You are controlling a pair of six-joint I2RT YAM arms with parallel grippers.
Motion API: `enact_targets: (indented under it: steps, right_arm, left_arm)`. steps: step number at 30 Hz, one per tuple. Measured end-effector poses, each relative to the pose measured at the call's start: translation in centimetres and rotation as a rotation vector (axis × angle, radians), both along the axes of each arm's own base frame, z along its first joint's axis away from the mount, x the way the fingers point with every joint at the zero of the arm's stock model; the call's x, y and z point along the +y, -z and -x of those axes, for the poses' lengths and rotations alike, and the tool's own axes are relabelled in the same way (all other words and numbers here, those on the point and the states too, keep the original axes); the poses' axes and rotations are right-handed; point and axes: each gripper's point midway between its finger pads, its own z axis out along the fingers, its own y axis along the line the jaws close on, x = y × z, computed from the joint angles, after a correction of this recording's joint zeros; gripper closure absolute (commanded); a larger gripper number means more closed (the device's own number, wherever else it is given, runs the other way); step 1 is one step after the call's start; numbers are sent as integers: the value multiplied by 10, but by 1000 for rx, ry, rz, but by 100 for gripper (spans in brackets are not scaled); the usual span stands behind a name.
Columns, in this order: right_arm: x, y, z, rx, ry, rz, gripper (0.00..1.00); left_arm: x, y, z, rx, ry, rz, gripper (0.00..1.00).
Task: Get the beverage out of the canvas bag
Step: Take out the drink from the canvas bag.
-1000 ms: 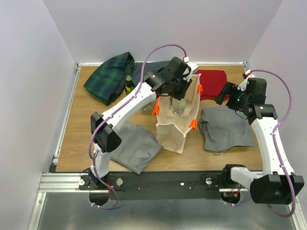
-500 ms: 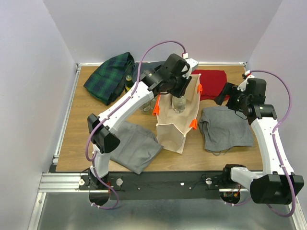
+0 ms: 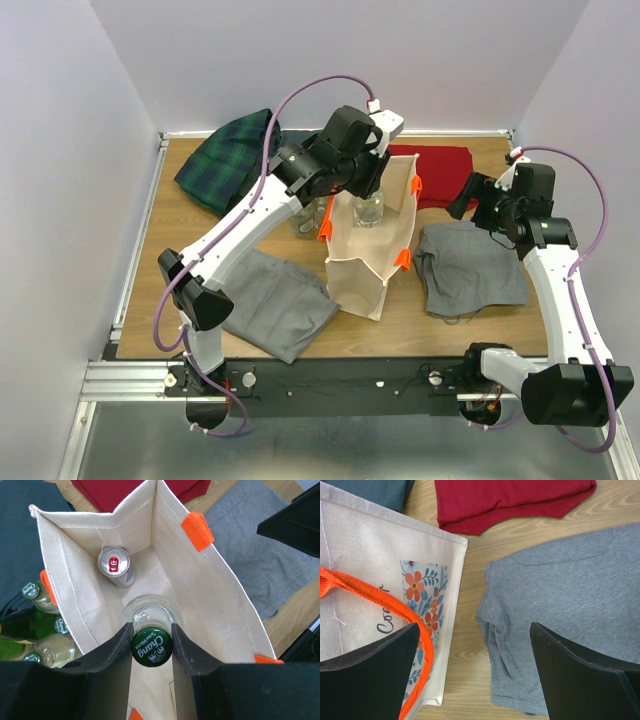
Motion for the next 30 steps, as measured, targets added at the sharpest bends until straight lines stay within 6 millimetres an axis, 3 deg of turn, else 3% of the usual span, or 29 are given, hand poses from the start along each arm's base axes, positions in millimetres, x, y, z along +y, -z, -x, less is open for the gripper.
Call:
enact_targets:
  steps: [30]
  right_arm:
    - [0,1,0,2,0,0,0]
  left_arm:
    - [13,-31,2,-69,-36,46,100]
